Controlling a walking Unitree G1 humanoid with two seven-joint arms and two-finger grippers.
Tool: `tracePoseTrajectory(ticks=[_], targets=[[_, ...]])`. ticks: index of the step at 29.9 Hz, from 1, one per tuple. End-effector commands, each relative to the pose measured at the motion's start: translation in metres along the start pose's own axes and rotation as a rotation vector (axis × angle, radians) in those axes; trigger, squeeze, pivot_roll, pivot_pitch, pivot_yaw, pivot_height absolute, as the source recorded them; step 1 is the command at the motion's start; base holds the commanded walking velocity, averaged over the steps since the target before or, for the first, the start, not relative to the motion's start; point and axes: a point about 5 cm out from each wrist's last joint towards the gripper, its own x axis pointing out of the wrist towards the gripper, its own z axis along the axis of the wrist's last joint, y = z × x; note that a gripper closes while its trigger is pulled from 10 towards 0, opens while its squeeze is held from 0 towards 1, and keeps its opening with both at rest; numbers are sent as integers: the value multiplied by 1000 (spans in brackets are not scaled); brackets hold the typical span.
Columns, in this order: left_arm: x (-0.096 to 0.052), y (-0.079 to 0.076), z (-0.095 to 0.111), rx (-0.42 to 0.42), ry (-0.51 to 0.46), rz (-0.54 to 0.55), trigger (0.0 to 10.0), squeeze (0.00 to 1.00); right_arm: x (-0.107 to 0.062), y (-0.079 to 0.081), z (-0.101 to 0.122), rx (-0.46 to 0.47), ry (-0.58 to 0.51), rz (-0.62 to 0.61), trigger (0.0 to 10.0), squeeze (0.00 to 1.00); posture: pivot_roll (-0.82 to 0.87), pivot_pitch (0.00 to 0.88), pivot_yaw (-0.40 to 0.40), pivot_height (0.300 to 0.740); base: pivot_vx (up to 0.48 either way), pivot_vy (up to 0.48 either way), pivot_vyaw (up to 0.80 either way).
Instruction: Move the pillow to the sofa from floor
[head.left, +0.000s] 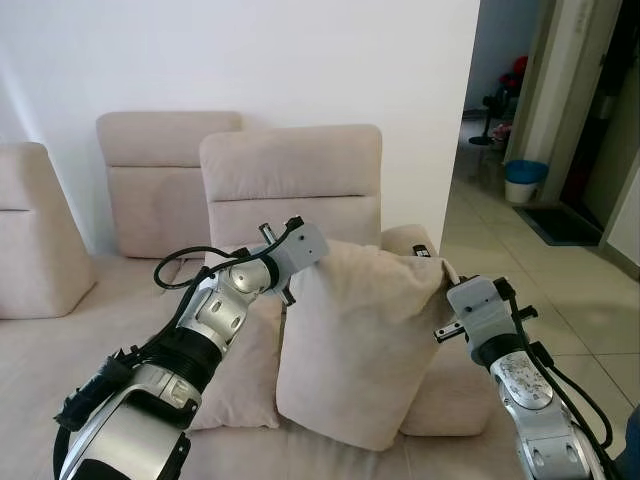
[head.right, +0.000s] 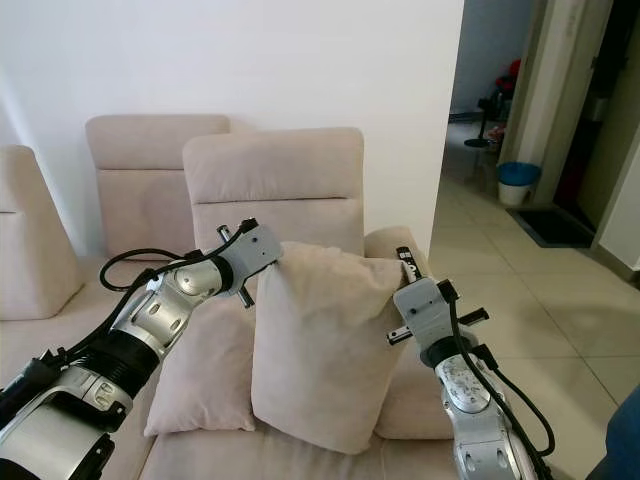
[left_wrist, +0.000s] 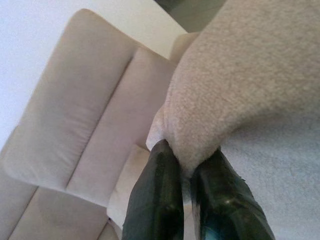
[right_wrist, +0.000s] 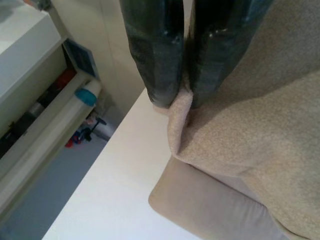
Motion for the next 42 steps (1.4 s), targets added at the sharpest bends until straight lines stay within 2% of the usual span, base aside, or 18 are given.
tracePoseTrajectory(ticks=[1, 8, 11, 17, 20, 21, 22, 23, 27, 28, 29, 31, 32, 42], targets=[[-2, 10, 11, 54, -23, 11, 10000, 0, -1, 4, 3, 20, -2, 15, 10000, 0, -179, 0, 107, 740, 0, 0, 0], [-4, 4, 12, 136, 24, -120, 10000, 0, 1, -2, 8, 87, 17, 26, 10000, 0, -183, 0, 110, 740, 0, 0, 0], [-3, 2, 12, 163, 29, -156, 10000, 0, 2, -7, 5, 80, 41, 14, 10000, 0, -182, 0, 110, 740, 0, 0, 0], [8, -7, 22, 180, 21, -155, 10000, 0, 7, -11, -16, 33, 163, 3, 10000, 0, -186, 0, 113, 740, 0, 0, 0], [9, -9, 25, 174, 10, -161, 10000, 0, 7, -10, -18, 33, 179, 8, 10000, 0, -187, 0, 115, 740, 0, 0, 0], [11, -12, 29, 164, -4, -163, 10000, 180, 8, -9, -19, 37, 189, 10, 10000, 0, -189, 0, 117, 740, 0, 0, 0], [12, -13, 32, 151, -19, -160, 10000, 1000, 8, -9, -19, 43, 194, 9, 10000, 0, -191, 0, 119, 740, 0, 0, 0], [13, -13, 36, 136, -35, -155, 10000, 1000, 8, -8, -19, 61, 194, 11, 10000, 1000, -193, 0, 121, 740, 0, 0, 0], [14, -11, 42, 125, -54, -123, 10000, 1000, 6, -5, -22, 65, 205, 33, 10000, 1000, -193, 0, 124, 740, 0, 0, 0], [14, -10, 42, 134, -52, -109, 10000, 831, 5, -4, -24, 45, 218, 34, 10000, 1000, -192, 0, 124, 740, 0, 0, 0], [14, -8, 42, 137, -50, -88, 10000, 0, 5, -4, -25, 25, 227, 28, 10000, 906, -189, 0, 124, 740, 0, 0, 0], [14, -8, 42, 137, -50, -88, 10000, 0, 5, -4, -25, 25, 227, 28, 10000, 906, -189, 0, 124, 740, 0, 0, 0], [14, -5, 44, 128, -56, -58, 10000, 0, 6, -5, -26, 13, 230, 19, 10000, 0, -188, 0, 124, 740, 0, 0, 0], [10, 22, 61, 34, -160, 149, 10000, 0, 9, -17, -38, -51, 288, -63, 10000, 0, -177, 0, 119, 740, 0, 0, 0]])
